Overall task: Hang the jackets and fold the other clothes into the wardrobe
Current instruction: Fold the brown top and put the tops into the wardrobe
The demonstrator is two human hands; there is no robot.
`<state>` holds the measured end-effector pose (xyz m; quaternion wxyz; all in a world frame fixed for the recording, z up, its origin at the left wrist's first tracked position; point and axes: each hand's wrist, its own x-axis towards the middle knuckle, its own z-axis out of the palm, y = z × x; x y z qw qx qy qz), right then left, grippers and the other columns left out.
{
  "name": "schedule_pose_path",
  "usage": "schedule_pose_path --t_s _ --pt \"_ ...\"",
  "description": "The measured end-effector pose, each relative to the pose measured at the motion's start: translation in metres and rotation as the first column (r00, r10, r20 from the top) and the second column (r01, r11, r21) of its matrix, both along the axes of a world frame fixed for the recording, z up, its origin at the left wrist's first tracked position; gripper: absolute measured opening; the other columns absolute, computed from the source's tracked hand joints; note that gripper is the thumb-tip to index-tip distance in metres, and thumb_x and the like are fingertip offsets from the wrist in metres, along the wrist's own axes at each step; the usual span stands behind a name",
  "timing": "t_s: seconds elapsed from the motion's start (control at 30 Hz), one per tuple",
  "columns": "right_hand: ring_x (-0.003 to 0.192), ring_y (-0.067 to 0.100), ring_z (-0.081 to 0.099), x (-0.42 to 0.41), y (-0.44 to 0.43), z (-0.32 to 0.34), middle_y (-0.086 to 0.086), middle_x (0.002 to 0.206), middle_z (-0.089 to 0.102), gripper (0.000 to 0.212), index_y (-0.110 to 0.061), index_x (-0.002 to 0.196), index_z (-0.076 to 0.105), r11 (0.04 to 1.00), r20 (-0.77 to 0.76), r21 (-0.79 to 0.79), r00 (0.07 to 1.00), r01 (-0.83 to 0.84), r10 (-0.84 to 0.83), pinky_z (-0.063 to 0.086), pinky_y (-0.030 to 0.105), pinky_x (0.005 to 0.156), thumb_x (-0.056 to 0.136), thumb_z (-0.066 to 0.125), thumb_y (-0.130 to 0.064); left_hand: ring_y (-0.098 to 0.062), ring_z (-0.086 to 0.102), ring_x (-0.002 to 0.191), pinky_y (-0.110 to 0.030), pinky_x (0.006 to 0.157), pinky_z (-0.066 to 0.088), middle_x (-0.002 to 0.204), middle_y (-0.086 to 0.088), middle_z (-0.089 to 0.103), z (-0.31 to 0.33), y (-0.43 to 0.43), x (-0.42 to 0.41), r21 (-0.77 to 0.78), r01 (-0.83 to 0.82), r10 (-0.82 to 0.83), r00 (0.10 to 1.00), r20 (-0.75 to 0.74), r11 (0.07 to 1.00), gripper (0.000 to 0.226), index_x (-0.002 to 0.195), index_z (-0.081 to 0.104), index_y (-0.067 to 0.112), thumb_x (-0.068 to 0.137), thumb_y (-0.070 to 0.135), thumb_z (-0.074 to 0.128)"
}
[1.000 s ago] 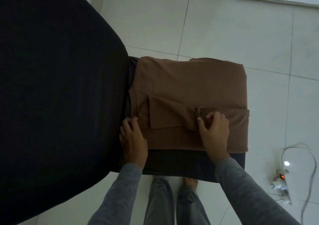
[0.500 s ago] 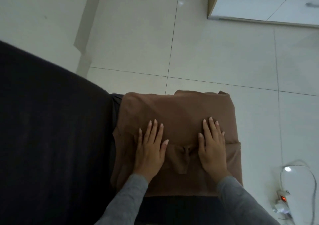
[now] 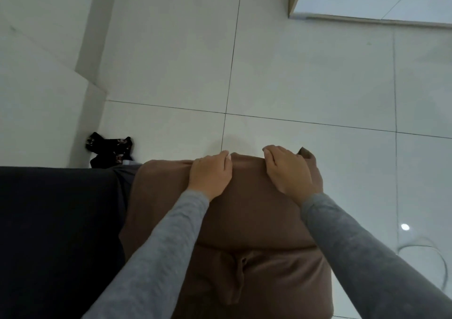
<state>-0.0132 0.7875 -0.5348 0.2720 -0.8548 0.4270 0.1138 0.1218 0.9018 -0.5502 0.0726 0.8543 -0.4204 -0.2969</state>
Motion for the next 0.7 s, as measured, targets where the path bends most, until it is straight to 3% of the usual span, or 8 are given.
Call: schedule_pose_path --t_s 0.1,0.2,0.27,0.33,0.4,0.47,0.57,0.7 --pt "0.107 0.029 0.055 0.007 -0.018 0.003 0.005 0.119 0.062 0.039 -0.022 0.12 0.055 0.985 -0.155 0.173 0.986 -0.027 0.054 0.029 0.038 0.089 0.099 0.023 -0.026 -0.024 0.052 0.117 -0.036 0.1 0.033 0.131 -0.005 0.056 -0.007 -0.018 0.012 0.138 0.061 -0.038 0.986 -0.162 0.988 0.04 0.135 0.046 0.022 0.099 0.024 0.028" --pt "0.11 0.029 0.052 0.013 -0.031 0.002 0.006 0.122 0.059 0.041 -0.023 0.115 0.058 0.955 -0.247 0.289 0.959 -0.064 0.139 0.024 0.035 0.081 0.096 0.022 -0.025 -0.018 0.037 0.132 -0.039 0.112 0.019 0.143 0.001 0.043 -0.017 -0.032 0.018 0.189 0.115 -0.06 0.959 -0.277 0.975 0.042 0.136 0.044 0.026 0.098 0.021 0.026" --pt "0.111 0.027 0.05 0.015 -0.037 -0.002 0.004 0.122 0.058 0.042 -0.019 0.113 0.06 0.937 -0.262 0.338 0.946 -0.095 0.19 0.019 0.032 0.079 0.096 0.021 -0.024 -0.015 0.033 0.134 -0.044 0.116 0.007 0.144 0.003 0.042 -0.023 -0.039 0.021 0.236 0.142 -0.057 0.941 -0.334 0.961 0.042 0.133 0.045 0.028 0.097 0.02 0.025" --pt "0.111 0.025 0.049 0.017 -0.039 -0.002 0.003 0.118 0.057 0.042 -0.016 0.111 0.061 0.923 -0.266 0.368 0.939 -0.109 0.217 0.018 0.03 0.074 0.097 0.022 -0.024 -0.017 0.041 0.126 -0.047 0.115 0.006 0.134 0.004 0.05 -0.025 -0.044 0.022 0.265 0.141 -0.039 0.933 -0.356 0.954 0.038 0.125 0.05 0.027 0.096 0.02 0.026" --pt "0.108 0.023 0.05 0.016 -0.042 -0.008 0.001 0.113 0.057 0.038 -0.015 0.104 0.062 0.911 -0.207 0.396 0.956 -0.113 0.209 0.027 0.028 0.073 0.096 0.026 -0.024 -0.018 0.045 0.117 -0.044 0.11 0.017 0.122 0.002 0.054 -0.026 -0.047 0.023 0.263 0.139 -0.044 0.94 -0.337 0.955 0.029 0.112 0.054 0.024 0.094 0.02 0.031" --pt "0.101 0.022 0.052 0.014 -0.046 -0.016 0.001 0.105 0.057 0.03 -0.013 0.096 0.063 0.903 -0.126 0.417 0.977 -0.105 0.172 0.034 0.027 0.075 0.094 0.034 -0.022 -0.02 0.046 0.107 -0.036 0.094 0.03 0.11 0.0 0.051 -0.029 -0.048 0.024 0.233 0.143 -0.062 0.944 -0.324 0.962 0.016 0.096 0.053 0.023 0.092 0.021 0.038" --pt "0.088 0.017 0.052 0.009 -0.053 -0.023 -0.006 0.09 0.054 0.018 -0.018 0.083 0.058 0.917 -0.046 0.39 0.993 -0.083 0.11 0.035 0.029 0.076 0.087 0.041 -0.023 -0.02 0.045 0.093 -0.029 0.077 0.032 0.092 0.001 0.047 -0.029 -0.047 0.027 0.092 0.08 -0.042 0.932 -0.36 0.993 0.015 0.074 0.042 0.025 0.084 0.02 0.052" --pt "0.083 0.013 0.049 -0.002 -0.052 -0.027 -0.012 0.086 0.046 0.011 -0.034 0.077 0.043 0.962 0.059 0.261 0.996 -0.075 0.061 0.04 0.039 0.082 0.078 0.033 -0.035 -0.02 0.047 0.079 -0.025 0.067 0.035 0.081 -0.006 0.054 -0.019 -0.045 0.025 -0.114 -0.018 -0.026 0.925 -0.378 0.993 0.017 0.078 0.045 0.01 0.076 0.009 0.062"
